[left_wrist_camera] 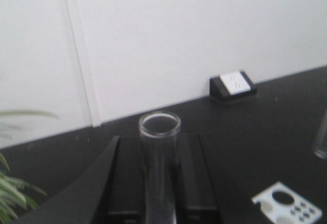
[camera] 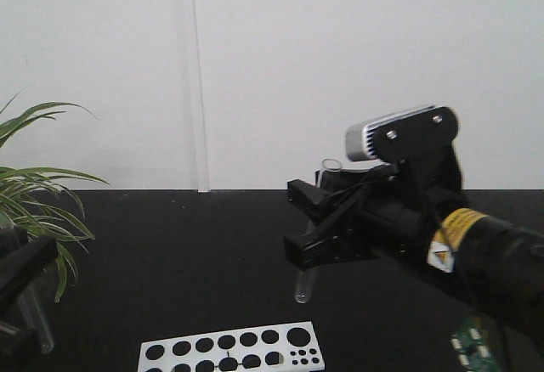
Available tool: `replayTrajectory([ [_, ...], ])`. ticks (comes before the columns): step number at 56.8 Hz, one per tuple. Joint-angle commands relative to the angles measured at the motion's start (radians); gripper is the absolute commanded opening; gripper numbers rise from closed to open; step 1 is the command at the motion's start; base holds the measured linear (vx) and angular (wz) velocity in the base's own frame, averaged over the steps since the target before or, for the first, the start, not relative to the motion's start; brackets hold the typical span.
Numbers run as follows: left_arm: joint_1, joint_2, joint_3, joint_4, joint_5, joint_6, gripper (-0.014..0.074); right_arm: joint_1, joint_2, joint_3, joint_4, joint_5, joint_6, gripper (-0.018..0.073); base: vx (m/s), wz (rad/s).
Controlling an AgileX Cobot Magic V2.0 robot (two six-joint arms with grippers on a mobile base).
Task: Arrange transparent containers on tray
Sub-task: 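Drive the base to the sink counter holding both tubes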
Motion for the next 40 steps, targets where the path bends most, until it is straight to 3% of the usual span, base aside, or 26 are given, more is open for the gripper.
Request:
replayTrajectory([
  [1,-0.004,-0.008,-0.082,-0.009,-0.021,-0.001,0.0131,-0.005,-0.130,-0.039,-0.025,0.057,-0.052,0.0012,0.00,0.00],
  [5,-0.004,-0.020,-0.108,-0.009,0.025,-0.001,0.0132,-0.005,-0.236,-0.028,-0.024,0.160,-0.067,0.0012,0.00,0.00],
  [21,-0.004,-0.170,-0.106,-0.009,0.153,-0.001,0.0132,-0.005,-0.624,0.168,-0.025,0.303,-0.050,0.0012,0.00,0.00],
  [26,-0.004,-0.239,-0.106,-0.009,0.219,-0.001,0.0132,-0.005,-0.677,0.173,-0.030,0.380,-0.041,0.0012,0.00,0.00],
  [32,-0.004,-0.302,-0.106,-0.009,0.296,0.000,0.0132,-0.005,-0.698,0.173,-0.054,0.372,-0.041,0.0012,0.00,0.00],
  [40,-0.004,-0.326,-0.106,-0.009,0.307,0.002,0.0132,-0.005,-0.698,0.173,-0.071,0.363,-0.041,0.0012,0.00,0.00],
])
